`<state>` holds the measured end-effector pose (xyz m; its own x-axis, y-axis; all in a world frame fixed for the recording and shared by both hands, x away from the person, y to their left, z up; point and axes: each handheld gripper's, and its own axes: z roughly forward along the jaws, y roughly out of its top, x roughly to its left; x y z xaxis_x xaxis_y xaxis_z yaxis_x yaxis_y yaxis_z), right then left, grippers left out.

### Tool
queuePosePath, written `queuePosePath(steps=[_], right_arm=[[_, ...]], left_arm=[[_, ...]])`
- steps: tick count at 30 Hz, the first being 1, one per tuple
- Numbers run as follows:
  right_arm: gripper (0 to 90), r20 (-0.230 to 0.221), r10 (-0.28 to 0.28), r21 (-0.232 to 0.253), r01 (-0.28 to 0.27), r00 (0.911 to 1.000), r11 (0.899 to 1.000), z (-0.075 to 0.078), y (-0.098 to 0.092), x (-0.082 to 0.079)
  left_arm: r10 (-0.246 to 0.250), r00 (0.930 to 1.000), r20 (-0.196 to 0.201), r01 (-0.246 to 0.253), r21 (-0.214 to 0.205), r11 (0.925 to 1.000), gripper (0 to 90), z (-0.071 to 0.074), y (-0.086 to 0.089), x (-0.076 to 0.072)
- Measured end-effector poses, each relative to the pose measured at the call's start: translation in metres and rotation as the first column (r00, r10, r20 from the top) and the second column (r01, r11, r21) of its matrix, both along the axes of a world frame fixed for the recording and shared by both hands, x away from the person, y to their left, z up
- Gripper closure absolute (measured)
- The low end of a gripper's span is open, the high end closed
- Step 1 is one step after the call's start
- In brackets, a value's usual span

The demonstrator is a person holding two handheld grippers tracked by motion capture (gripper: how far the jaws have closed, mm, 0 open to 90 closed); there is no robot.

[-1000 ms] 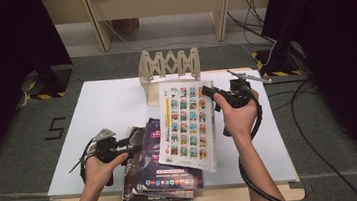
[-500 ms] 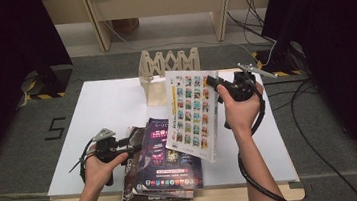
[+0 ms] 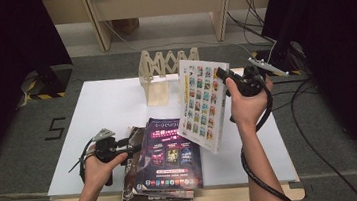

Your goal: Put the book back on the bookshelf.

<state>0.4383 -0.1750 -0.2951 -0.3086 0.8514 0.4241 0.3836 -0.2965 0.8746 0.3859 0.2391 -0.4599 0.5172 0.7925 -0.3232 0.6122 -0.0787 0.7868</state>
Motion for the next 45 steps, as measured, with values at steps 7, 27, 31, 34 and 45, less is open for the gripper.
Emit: queuePosePath(steps=[7,27,31,34,45], right_arm=[[74.3,0.018,-0.011,-0.016,0.011,0.9998,1.0,0.006,0.002,0.003],[74.4,0.098,-0.035,-0.061,0.041,0.9946,0.997,0.021,0.025,0.017],[74.4,0.09,-0.032,-0.073,0.039,0.9954,0.997,0.022,0.029,0.021],[74.4,0.089,-0.029,-0.08,0.036,0.9956,0.996,0.023,0.032,0.023],[74.3,0.102,-0.028,-0.099,0.038,0.9944,0.994,0.026,0.038,0.029]], left_arm=[[-0.002,1.0,-0.001,0.002,-0.002,1.0,32.2,-0.001,-0.001,0.0],[0.017,0.9999,0.001,-0.017,-0.015,0.9997,32.2,0.0,0.005,0.0],[0.02,0.9998,0.001,-0.02,-0.022,0.9996,32.2,0.0,0.006,0.001],[0.022,0.9998,-0.001,-0.022,-0.02,0.9996,32.2,0.0,0.008,0.001],[0.028,0.9996,-0.009,-0.028,-0.029,0.9992,32.2,-0.003,0.009,0.002]])
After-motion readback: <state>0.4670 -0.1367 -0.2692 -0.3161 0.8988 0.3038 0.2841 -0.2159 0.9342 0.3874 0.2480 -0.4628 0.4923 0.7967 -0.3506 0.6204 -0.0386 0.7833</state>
